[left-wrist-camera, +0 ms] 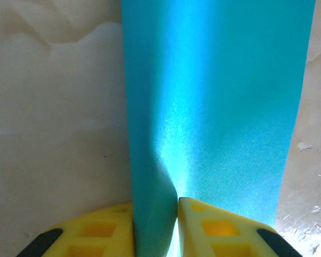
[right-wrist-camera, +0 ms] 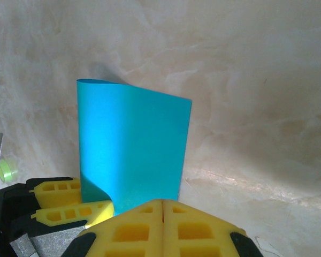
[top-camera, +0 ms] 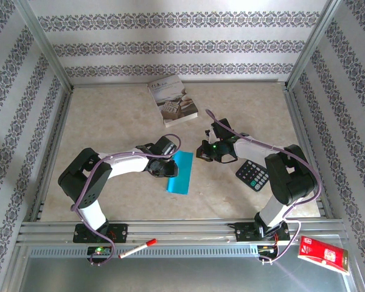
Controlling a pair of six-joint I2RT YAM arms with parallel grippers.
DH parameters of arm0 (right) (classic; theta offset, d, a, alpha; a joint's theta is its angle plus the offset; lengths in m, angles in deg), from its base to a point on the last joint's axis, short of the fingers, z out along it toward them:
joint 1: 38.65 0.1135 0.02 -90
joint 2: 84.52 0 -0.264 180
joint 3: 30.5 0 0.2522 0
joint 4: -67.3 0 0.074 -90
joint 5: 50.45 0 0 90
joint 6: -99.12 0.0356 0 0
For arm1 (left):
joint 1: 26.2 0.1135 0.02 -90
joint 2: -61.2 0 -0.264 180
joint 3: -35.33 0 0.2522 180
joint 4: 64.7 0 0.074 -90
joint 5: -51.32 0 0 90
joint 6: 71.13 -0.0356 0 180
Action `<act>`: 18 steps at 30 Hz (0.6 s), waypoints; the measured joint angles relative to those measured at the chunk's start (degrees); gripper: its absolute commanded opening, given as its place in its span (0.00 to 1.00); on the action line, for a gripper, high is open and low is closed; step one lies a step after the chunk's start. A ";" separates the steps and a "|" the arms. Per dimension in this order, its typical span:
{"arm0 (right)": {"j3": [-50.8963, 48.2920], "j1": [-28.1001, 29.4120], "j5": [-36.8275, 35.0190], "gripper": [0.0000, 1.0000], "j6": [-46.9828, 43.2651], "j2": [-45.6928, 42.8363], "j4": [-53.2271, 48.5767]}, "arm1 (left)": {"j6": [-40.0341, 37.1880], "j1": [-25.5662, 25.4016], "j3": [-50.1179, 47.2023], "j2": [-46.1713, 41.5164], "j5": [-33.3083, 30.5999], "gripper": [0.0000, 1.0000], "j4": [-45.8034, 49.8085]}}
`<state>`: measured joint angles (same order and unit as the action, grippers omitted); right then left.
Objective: Fold a paper plane with a square sheet of paper (pick it up from the middle)
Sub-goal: Hold the square sheet of paper at the center of the table.
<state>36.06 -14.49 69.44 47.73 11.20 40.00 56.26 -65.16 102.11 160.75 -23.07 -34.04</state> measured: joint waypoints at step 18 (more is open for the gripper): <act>-0.02 3.13 0.42 0.00 0.90 0.22 0.66 | -0.81 -0.09 0.15 0.15 -0.31 0.24 0.33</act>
<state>36.04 -11.36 69.85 48.63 11.42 40.66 55.45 -65.25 102.26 160.90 -23.37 -33.71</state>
